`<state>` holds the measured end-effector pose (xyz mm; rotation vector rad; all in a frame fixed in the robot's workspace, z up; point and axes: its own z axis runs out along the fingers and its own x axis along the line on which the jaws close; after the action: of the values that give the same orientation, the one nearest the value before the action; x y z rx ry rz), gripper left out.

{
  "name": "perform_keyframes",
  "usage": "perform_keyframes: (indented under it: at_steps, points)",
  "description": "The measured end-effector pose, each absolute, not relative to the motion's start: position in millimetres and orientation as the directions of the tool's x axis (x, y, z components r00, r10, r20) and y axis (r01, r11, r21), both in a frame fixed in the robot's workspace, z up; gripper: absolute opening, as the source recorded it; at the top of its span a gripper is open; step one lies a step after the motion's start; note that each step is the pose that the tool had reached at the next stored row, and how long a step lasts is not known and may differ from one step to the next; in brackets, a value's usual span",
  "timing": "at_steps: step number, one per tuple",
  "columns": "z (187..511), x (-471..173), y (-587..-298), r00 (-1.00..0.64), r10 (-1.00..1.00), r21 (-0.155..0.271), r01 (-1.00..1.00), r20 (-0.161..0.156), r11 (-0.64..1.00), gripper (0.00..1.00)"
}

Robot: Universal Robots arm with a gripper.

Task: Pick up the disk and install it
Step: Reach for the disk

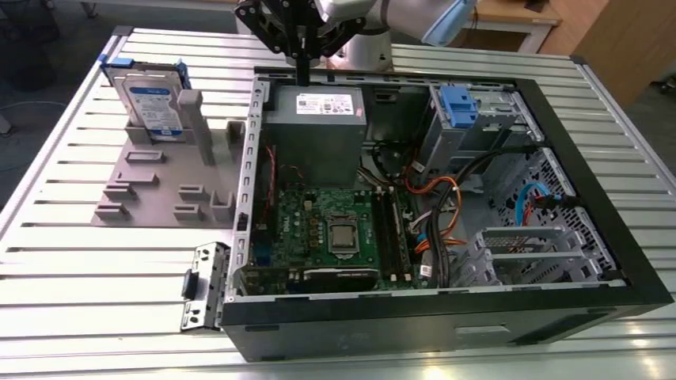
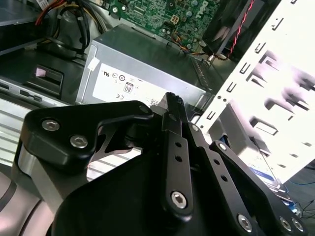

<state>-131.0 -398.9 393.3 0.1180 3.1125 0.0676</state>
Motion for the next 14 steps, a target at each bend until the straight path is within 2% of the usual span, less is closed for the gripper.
perform_keyframes:
  at_steps: [14]
  points:
    - [393.3, -141.1, -398.9, -0.997, 0.076, 0.044, 0.075, -0.024, 0.996, 0.10]
